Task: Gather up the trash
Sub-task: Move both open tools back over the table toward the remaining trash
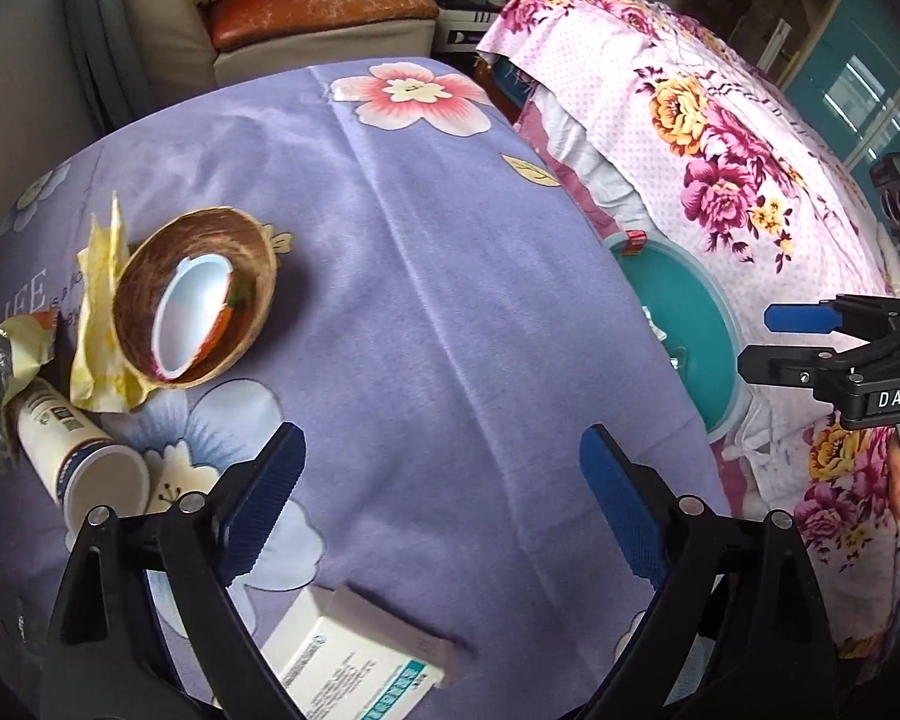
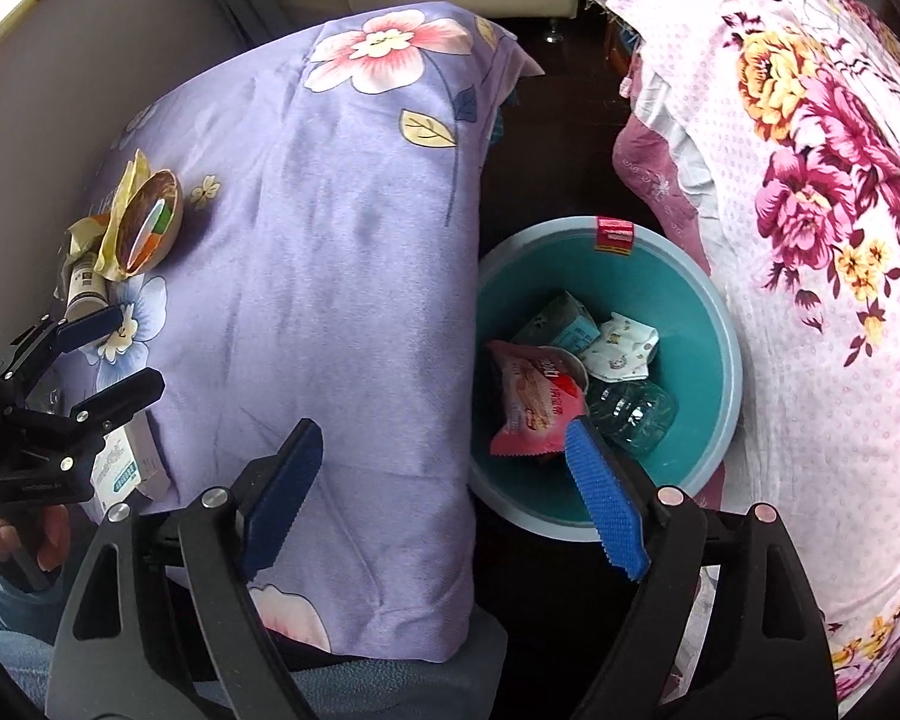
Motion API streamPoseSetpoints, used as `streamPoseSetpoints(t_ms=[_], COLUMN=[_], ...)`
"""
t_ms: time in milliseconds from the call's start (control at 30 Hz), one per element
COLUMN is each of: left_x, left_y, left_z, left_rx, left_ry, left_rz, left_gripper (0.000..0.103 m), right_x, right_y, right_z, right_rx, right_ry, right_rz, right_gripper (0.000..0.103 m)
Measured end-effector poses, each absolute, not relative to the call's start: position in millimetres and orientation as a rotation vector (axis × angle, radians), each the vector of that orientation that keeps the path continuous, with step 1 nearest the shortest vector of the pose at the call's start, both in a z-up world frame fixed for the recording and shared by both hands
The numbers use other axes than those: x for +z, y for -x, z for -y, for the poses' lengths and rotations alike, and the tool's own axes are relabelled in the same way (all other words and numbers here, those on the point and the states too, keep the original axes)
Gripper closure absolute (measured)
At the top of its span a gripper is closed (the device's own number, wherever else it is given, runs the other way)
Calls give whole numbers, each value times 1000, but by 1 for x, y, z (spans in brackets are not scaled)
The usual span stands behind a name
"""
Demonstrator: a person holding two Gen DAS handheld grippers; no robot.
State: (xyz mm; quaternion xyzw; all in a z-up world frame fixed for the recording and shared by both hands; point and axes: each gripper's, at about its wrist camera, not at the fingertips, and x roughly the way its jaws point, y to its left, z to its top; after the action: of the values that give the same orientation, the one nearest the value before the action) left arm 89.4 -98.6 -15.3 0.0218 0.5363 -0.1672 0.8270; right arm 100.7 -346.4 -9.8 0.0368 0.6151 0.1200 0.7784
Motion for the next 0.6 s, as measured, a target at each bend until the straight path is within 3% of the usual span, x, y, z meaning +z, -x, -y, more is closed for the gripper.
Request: streamPoseSetpoints(t_ms=[600], left_x=[-2], left_y=[-66], left_z=[-91], left_rx=[-142], left_ry=[-39], left_rz=[-1097], left_gripper=[10], right_x=[8], right_y=[-124], right_z=[170], right_rx=[458], right_ry=[154], right_rz=[-1358], right_gripper=[24])
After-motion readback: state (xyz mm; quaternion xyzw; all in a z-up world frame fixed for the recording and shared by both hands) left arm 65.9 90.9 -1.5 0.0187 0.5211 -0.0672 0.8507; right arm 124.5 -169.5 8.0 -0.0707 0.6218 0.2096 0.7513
